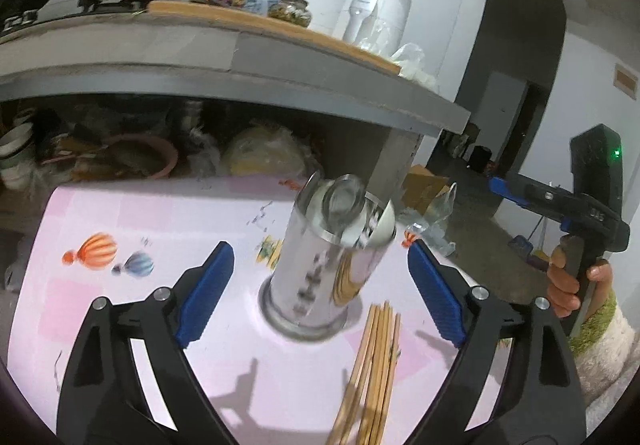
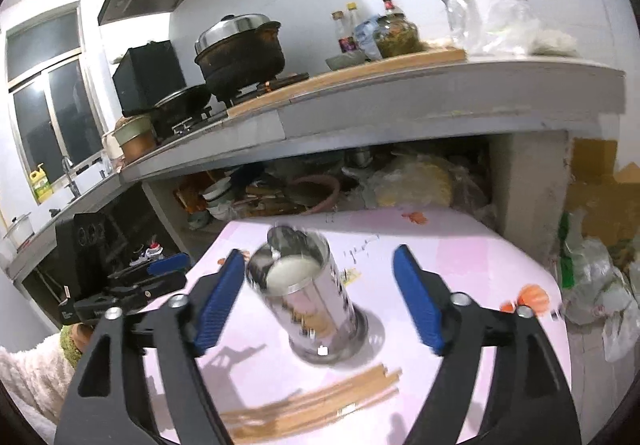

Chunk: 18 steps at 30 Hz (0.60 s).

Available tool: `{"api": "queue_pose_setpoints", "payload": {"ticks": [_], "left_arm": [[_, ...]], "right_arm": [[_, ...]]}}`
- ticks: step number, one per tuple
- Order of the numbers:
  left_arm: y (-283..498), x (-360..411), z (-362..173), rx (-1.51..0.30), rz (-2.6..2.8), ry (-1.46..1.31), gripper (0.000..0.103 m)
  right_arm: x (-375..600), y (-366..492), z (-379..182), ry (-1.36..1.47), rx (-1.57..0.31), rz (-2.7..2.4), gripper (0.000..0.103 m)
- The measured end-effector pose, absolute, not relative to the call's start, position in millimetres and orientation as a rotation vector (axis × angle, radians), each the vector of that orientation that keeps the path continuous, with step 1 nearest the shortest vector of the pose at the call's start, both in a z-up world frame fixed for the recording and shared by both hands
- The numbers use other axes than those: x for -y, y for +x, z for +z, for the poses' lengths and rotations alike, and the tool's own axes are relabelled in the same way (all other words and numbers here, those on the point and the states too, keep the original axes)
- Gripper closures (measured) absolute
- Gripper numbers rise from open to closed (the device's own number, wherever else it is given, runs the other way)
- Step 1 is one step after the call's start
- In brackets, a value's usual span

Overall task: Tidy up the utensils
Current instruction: 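Withdraw both tools upward from the steel holder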

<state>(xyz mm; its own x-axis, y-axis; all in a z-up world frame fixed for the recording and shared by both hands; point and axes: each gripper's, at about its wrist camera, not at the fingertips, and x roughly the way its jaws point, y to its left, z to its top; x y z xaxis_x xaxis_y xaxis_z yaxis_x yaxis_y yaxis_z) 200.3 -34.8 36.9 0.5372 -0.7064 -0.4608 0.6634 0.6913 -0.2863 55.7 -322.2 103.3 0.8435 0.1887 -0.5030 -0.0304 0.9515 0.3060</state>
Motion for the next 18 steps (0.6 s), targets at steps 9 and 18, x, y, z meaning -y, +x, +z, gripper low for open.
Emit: {"api": "queue_pose_setpoints", "payload": {"ticks": [9,18], "left_arm": [[176,14,1,-0.680,-0.735,-0.051,0.013],[185,24,-32,-0.722,-0.672,-0.063,0.013]], "right_arm": [[309,28,61,0.254,-0.726,-0.054,0.009],[288,33,41,0.247,-0.776,-0.104,0.006]]}}
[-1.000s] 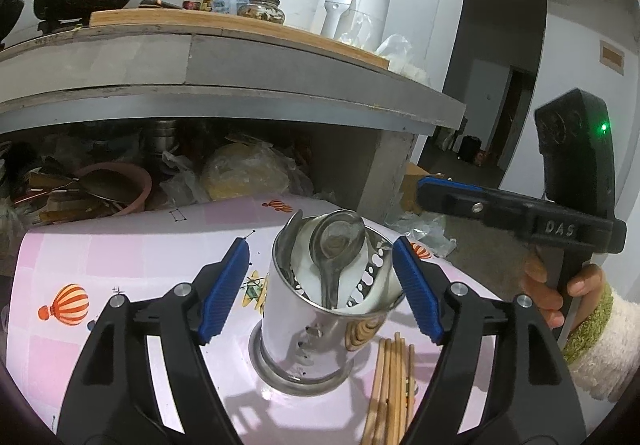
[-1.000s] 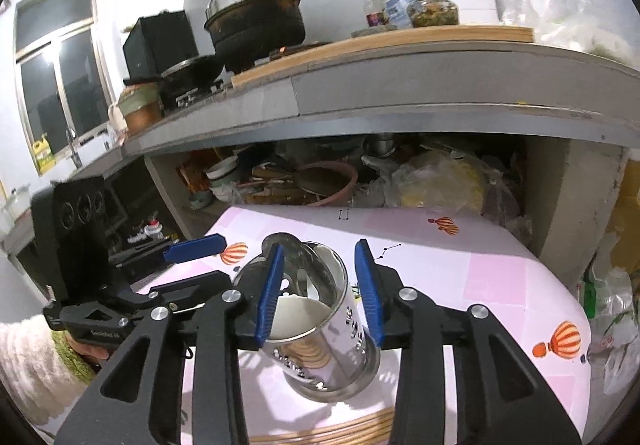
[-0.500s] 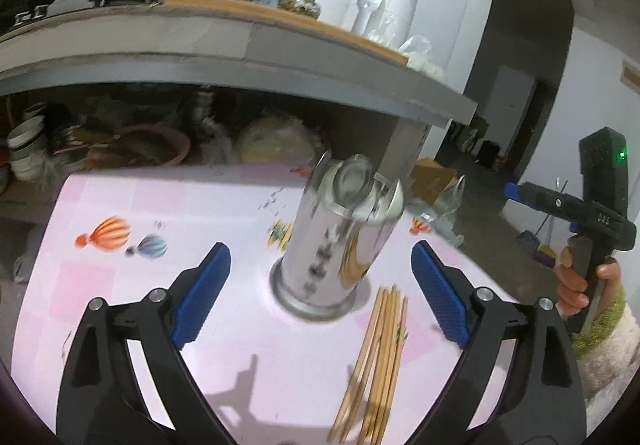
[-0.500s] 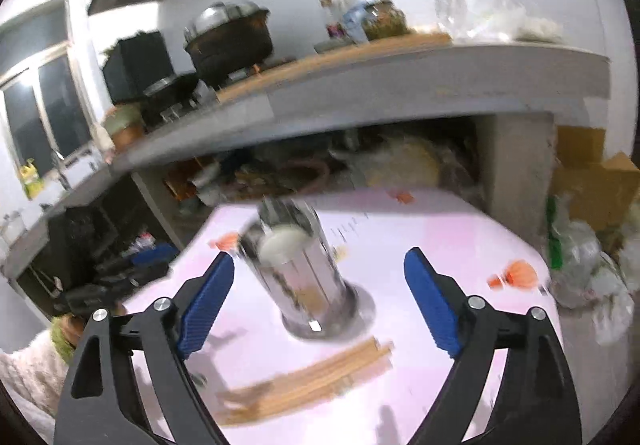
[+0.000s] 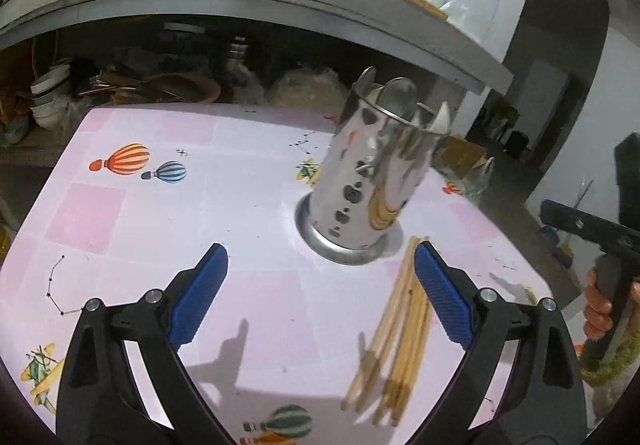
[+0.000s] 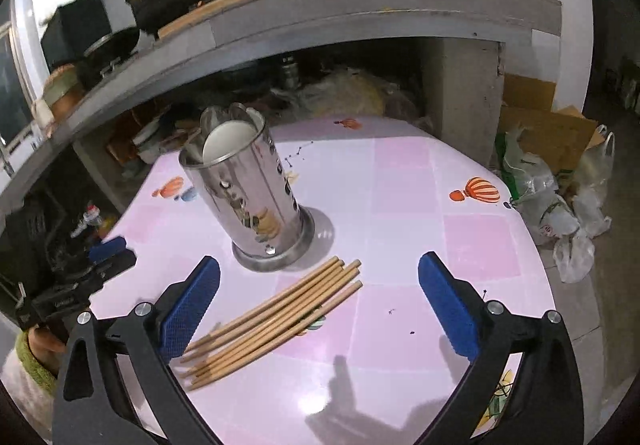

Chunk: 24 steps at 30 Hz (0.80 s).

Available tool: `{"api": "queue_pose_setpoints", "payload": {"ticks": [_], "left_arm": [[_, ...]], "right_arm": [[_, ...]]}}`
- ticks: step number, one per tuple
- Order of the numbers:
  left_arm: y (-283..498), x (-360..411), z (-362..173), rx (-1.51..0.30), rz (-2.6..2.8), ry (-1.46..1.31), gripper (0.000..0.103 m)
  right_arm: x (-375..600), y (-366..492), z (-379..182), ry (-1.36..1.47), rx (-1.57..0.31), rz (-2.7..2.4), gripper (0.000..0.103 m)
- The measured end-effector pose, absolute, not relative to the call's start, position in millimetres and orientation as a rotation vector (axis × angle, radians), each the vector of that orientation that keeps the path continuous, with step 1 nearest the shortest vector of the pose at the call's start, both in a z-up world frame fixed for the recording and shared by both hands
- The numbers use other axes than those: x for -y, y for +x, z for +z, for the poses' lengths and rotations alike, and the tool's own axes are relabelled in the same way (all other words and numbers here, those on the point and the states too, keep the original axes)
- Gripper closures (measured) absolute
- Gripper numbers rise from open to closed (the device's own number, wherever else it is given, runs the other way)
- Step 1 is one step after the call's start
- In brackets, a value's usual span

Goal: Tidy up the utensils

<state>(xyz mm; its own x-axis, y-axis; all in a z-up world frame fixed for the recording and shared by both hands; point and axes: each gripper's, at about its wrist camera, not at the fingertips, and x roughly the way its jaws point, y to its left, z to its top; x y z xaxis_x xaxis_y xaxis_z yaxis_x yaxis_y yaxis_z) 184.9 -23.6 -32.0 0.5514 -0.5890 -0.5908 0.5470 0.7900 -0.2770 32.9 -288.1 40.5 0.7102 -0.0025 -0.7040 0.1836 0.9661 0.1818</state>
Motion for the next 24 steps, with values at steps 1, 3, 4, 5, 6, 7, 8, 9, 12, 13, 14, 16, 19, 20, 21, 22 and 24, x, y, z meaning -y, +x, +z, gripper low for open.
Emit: {"api": "queue_pose_setpoints", "payload": {"ticks": [1,3,4,5,6,7,8,9,12,13,14,16,19,20,21,22,24], "left_arm": [[189,27,-31,-0.714,-0.681,-0.058,0.013],[193,32,-28,-0.687,-0.718,-0.054,0.013],[195,35,-25,-0.671,-0.753,-0.052,0.013],[197,39,-23,-0.659,-0.799,-0.049,0.013],[200,44,-22,-0.647,-0.846,-0.041,0.013],[204,48,-21,-0.643,-0.874,-0.026,0.013],[206,52,-21,-0.642,-0.891,-0.010,0.013],[209,56,-22,-0.641,-0.909,0.009,0.013],[225,68,-23,-0.641,-0.944,0.046,0.013],[231,71,-23,-0.645,-0.950,0.047,0.013],[237,75,-24,-0.646,-0.960,0.044,0.013],[244,80,-24,-0.645,-0.974,0.049,0.013],[254,93,-25,-0.651,-1.010,0.066,0.013],[255,99,-25,-0.652,-1.023,0.079,0.013],[256,103,-26,-0.650,-1.028,0.093,0.013],[257,107,-26,-0.649,-1.032,0.101,0.013],[259,113,-26,-0.655,-1.040,0.102,0.013]], "right_arm": [[285,37,41,0.242,-0.772,-0.072,0.006],[283,48,47,0.261,-0.761,0.003,0.006],[283,52,49,0.273,-0.752,0.032,0.006],[284,57,51,0.287,-0.739,0.065,0.006],[285,63,53,0.306,-0.727,0.104,0.006],[288,72,55,0.336,-0.724,0.151,0.006],[291,80,55,0.366,-0.725,0.191,0.006],[296,89,55,0.403,-0.725,0.239,0.006],[310,109,54,0.487,-0.722,0.292,0.006],[318,116,53,0.525,-0.718,0.309,0.008],[327,122,51,0.571,-0.714,0.314,0.011],[341,133,47,0.653,-0.709,0.330,0.017],[356,153,35,0.778,-0.729,0.364,0.033],[359,161,31,0.810,-0.744,0.370,0.039],[359,169,28,0.823,-0.760,0.376,0.043],[359,175,26,0.824,-0.774,0.366,0.047],[358,187,20,0.836,-0.798,0.359,0.050]]}}
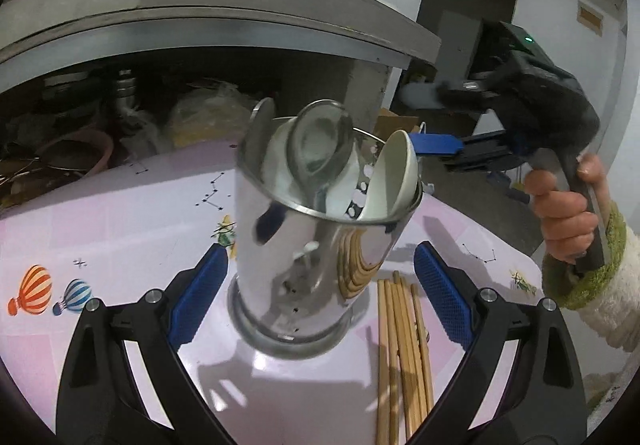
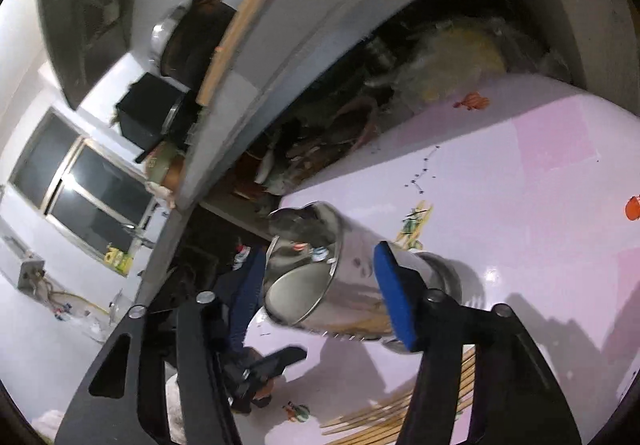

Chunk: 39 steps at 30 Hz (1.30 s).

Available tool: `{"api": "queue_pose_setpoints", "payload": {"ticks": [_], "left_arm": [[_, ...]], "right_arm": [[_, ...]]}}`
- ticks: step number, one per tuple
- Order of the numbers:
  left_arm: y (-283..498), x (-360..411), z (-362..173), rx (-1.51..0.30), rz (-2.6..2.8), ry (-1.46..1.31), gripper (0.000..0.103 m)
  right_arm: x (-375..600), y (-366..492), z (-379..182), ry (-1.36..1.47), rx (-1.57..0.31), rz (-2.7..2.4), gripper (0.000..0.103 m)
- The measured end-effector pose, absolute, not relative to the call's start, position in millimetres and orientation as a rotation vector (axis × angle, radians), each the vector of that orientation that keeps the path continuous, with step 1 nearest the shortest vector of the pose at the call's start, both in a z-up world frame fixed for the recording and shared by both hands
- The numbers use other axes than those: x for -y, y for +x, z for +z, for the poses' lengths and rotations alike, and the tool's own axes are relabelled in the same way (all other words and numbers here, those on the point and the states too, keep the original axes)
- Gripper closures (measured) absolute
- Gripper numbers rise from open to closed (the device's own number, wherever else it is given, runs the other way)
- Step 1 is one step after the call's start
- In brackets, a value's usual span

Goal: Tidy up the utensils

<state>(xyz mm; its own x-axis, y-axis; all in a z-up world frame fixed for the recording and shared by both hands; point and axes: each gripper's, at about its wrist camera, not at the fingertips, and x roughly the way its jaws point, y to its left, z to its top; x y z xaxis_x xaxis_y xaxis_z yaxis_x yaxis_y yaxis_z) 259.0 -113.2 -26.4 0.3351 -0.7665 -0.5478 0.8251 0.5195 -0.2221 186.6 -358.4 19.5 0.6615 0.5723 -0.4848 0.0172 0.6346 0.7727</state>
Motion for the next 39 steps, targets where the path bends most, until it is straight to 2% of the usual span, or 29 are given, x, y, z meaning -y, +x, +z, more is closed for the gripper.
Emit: {"api": "queue_pose_setpoints", "payload": {"ticks": [3,5,6,10,30,39], "left_arm": [[262,124,-27,-0.686,-1.039,0.066,0.012],[264,126,-28,-0.689,-1.031,0.045,0.012],[266,126,-28,-0.693,-1.026,0.021,0.012],[266,124,-28,-0.703,-1.013,-0.019,0.012],[248,122,-29,-0.693,-1.003,-0.056,0.012],[239,118,-27,-0.689,-0.999,-0.021,0.012]], "right_arm": [[357,197,10,0.859,-0.834,0.366,0.059],[355,199,7,0.866,-0.847,0.369,0.070],[354,200,5,0.866,-0.851,0.362,0.071],[360,203,2,0.865,-0.861,0.359,0.088],[379,272,-17,0.929,-0.892,0.663,0.091],[386,266,-6,0.914,-0.854,0.618,0.090]]}}
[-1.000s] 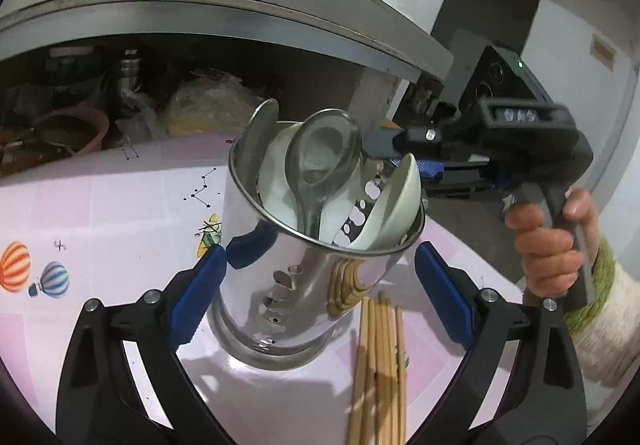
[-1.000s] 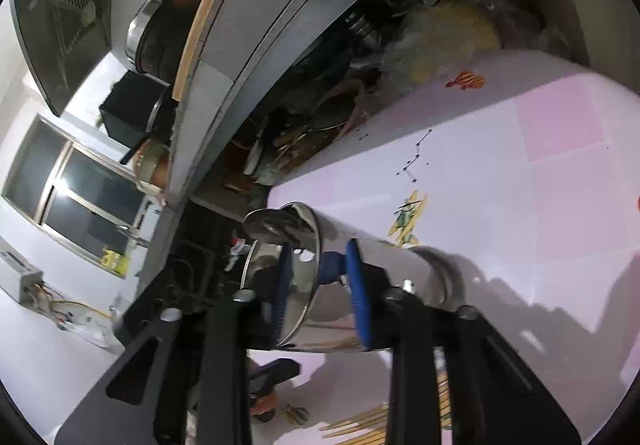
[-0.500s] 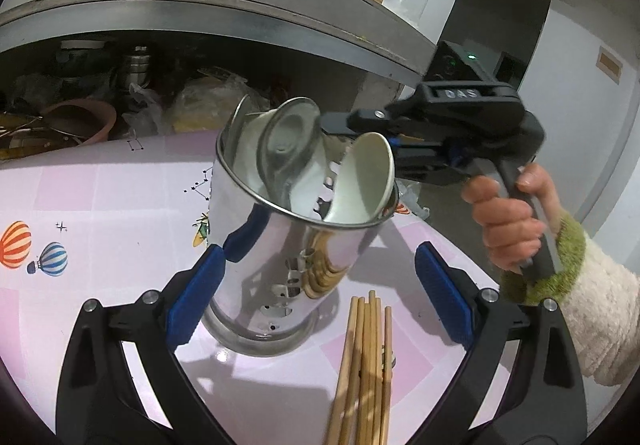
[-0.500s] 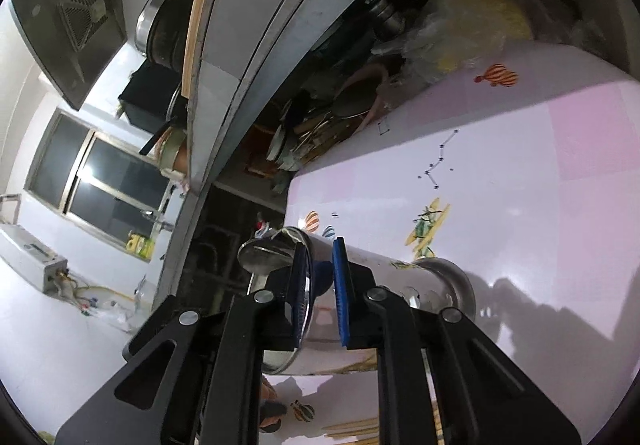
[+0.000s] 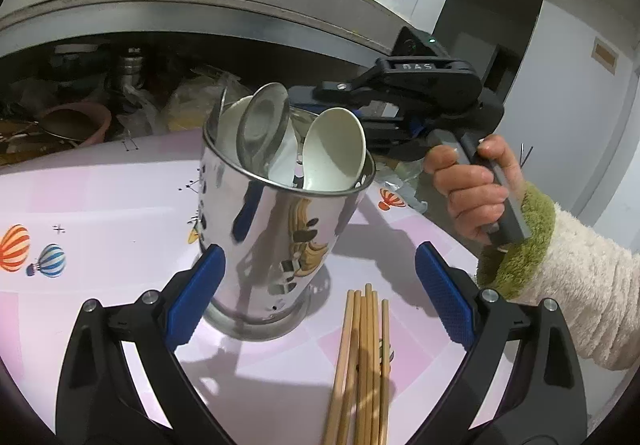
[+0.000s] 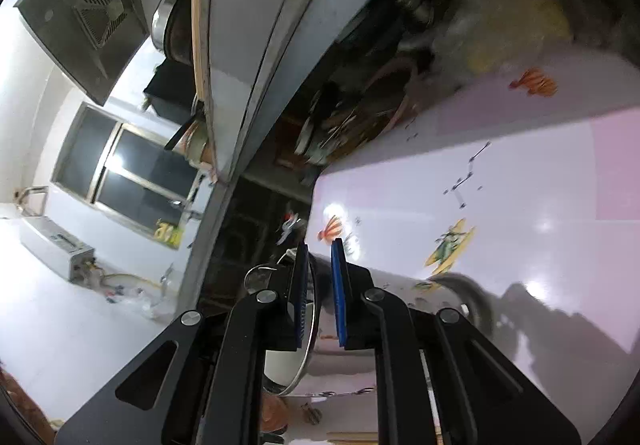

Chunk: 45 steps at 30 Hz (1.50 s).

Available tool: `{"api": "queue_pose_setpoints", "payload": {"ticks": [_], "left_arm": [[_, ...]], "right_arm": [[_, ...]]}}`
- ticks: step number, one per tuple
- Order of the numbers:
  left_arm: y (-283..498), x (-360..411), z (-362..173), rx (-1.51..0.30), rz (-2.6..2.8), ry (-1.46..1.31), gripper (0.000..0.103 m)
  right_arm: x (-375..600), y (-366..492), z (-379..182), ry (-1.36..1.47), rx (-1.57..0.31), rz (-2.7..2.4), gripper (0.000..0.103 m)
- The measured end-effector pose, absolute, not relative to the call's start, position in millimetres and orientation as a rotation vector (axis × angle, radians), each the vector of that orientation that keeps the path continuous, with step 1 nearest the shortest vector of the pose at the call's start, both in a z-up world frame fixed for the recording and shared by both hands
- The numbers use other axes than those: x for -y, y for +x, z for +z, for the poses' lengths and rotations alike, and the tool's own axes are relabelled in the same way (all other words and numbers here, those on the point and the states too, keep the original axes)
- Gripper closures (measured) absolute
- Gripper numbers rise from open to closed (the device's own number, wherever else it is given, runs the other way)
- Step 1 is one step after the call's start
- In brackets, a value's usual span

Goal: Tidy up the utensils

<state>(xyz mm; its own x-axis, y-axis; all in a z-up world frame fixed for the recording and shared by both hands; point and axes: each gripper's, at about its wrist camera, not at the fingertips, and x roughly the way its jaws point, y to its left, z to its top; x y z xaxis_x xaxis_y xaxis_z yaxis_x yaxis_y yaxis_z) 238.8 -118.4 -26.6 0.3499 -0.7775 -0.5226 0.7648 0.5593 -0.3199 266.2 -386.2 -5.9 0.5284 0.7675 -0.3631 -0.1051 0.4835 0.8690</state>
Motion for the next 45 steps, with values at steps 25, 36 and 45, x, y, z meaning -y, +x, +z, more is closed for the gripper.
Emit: {"api": "queue_pose_setpoints", "payload": {"ticks": [25,36,45], "left_arm": [[209,58,-113,-0.982,-0.475,0.330,0.010],[203,58,-127,-1.036,-0.528,0.327,0.008],[197,60,-124,-1.027,-0.529,0.329,0.008]], "right_arm": [[287,28,-13,0.169,-1.014,-0.212,0.006],[268,16,5,0.021,-0.889,-0.354,0.006],[269,17,5,0.181,-0.843,-0.190,0.006]]}}
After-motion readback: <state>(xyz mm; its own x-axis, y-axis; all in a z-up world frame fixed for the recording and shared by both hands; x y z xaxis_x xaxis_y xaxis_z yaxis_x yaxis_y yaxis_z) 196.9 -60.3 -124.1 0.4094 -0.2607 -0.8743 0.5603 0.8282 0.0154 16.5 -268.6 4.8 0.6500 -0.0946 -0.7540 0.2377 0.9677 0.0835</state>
